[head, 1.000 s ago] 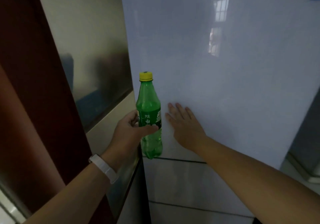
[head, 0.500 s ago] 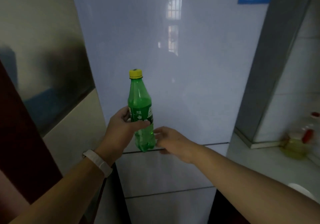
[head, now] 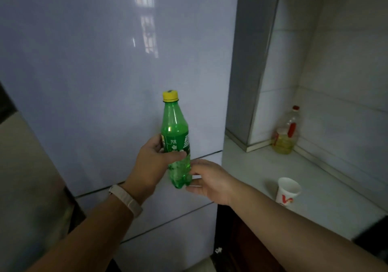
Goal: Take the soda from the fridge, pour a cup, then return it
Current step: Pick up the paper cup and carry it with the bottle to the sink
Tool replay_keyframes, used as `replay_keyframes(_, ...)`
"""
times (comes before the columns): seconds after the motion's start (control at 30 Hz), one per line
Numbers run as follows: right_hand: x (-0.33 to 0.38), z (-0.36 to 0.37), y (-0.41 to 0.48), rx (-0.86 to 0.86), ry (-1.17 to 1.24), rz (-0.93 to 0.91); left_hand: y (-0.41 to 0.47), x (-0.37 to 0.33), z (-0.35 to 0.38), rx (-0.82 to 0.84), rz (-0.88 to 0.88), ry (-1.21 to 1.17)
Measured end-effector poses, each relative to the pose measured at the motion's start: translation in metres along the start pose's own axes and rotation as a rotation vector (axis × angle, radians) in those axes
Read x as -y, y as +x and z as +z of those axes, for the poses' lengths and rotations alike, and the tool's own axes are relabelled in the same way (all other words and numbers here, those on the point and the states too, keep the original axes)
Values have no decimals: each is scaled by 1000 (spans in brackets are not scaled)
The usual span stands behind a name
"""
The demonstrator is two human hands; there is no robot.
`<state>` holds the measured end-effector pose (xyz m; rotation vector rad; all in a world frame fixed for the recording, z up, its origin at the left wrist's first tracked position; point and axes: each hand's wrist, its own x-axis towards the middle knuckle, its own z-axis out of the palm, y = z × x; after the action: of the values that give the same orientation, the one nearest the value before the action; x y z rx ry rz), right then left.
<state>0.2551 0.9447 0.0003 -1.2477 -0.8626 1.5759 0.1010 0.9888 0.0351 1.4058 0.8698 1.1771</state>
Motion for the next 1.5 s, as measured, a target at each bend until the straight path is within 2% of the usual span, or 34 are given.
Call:
replay_keyframes(0.57,-42,-206,-8,-267,218,43,53,102,200,279,-126,78)
replay_keyframes(0.8,-66,-264,-11,-372,253,56,59,135,259,373,-186,98)
replay_keyframes(1.2,-115,-311,10,-483,361,191,74,202,298,486,-312,172)
replay_keyframes(1.5,-145,-326,52,-595,392,294,106,260,303,549,-456,89)
